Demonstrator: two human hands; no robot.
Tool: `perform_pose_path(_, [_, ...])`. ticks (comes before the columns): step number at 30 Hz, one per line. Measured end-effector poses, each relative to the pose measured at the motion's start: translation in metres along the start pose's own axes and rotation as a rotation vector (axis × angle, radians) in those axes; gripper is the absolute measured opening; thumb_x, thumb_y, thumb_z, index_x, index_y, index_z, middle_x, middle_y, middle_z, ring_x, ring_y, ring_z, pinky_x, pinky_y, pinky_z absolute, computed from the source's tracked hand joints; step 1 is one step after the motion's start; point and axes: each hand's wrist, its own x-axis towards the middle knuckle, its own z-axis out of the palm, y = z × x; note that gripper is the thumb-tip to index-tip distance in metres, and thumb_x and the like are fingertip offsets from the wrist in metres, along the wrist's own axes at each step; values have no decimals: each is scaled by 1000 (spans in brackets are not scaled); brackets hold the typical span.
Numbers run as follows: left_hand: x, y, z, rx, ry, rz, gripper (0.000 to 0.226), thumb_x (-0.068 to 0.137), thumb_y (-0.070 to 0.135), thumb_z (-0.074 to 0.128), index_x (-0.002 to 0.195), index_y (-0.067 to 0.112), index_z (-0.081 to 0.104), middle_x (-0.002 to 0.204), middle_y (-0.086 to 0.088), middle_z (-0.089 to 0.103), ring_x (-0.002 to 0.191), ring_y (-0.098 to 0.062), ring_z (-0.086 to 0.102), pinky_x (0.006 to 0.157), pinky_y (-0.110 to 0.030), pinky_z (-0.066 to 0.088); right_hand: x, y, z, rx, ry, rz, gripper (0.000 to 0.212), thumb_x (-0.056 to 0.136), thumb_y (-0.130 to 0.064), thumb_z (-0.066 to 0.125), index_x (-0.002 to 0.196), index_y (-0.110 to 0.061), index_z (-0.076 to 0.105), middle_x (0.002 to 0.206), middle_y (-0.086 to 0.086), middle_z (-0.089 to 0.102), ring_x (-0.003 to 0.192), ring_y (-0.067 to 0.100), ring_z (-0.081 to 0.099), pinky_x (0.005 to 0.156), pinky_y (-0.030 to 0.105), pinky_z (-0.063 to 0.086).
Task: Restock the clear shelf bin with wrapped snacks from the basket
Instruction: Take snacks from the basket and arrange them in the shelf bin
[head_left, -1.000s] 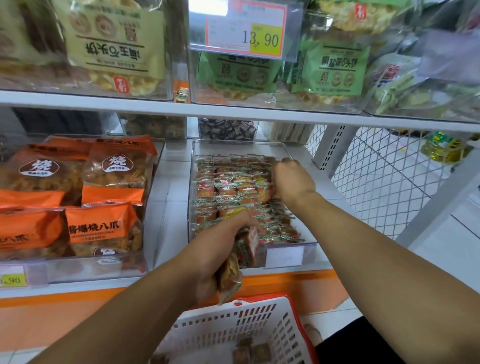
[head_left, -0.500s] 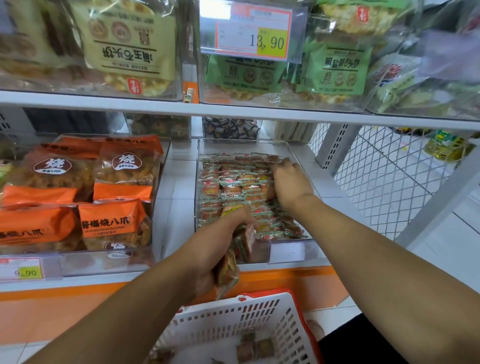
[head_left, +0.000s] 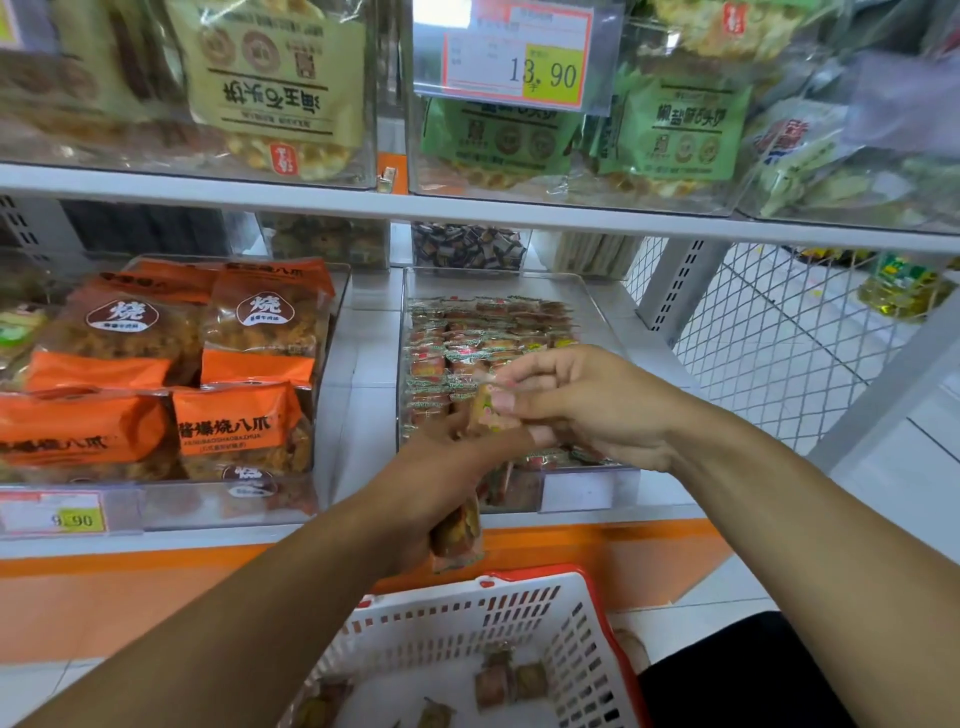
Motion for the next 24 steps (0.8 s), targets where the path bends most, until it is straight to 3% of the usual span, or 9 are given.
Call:
perform_pose_path(2, [-3,3,0,-92,-20,-12,32,79,32,81,108,20,75,82,8,77,64,0,69,49,-16,49,-1,-1,-5,150,-8,-23,26,77,-12,72,100,-8,62,85,8,72,72,18,70,60,27,59])
perform_pose_path(4, [-4,8,-1,-210,-5,-32,30,85,26,75,112,13,71,73,6,73,55,-4,66,42,-17,47,-1,-4,-14,292,23,-48,32,78,-12,70,108,-6,61,92,12,71,70,19,70,65,25,59])
perform_pose_path(9, [-1,12,-8,-335,126,-5,24,94,34,64,111,17,71,89,-8,77,61,-16,69,47,-26,53,-4,-6,-29,271,-58,-45,48,84,-13,65,130,-2,59,103,9,69,82,15,64,73,24,59])
perform_pose_path(13, [1,9,-6,-259,129,-18,38,98,49,54,98,20,79,82,-10,76,55,-19,65,49,-30,54,-5,1,-19,115,-228,8,31,91,-12,61,121,-5,65,96,1,72,87,11,66,79,23,58])
perform_pose_path(17, [-2,5,-3,-207,176,-42,52,97,61,47,84,23,81,74,-10,75,53,-20,68,44,-27,52,-9,4,-12,-127,-233,84,29,93,-15,65,120,-5,68,114,12,72,98,19,67,90,34,55])
perform_pose_path(19, [0,3,-4,-220,185,-33,52,99,55,46,86,19,80,90,-18,77,80,-32,77,62,-43,63,-10,6,-8,-190,-197,92,32,91,-15,68,121,-4,67,116,11,72,100,19,68,91,38,55])
perform_pose_path(21, [1,1,-6,-226,206,-30,52,101,54,44,90,17,80,103,-22,75,102,-42,71,87,-58,58,-10,7,-3,-199,-149,80,31,87,-13,72,117,-5,68,111,9,73,99,20,70,95,45,54])
perform_pose_path(22, [2,1,-7,-236,223,-31,54,101,55,42,90,19,81,100,-20,76,99,-41,72,85,-56,59,-11,6,-1,-200,-133,69,31,84,-11,75,114,-6,67,110,11,73,100,23,70,94,47,54])
perform_pose_path(24, [3,1,-8,-273,264,-44,57,101,57,41,93,17,81,88,-14,77,72,-30,75,64,-41,60,-12,0,-4,-187,-105,21,39,78,-9,80,114,-6,65,114,14,71,101,28,70,86,44,55])
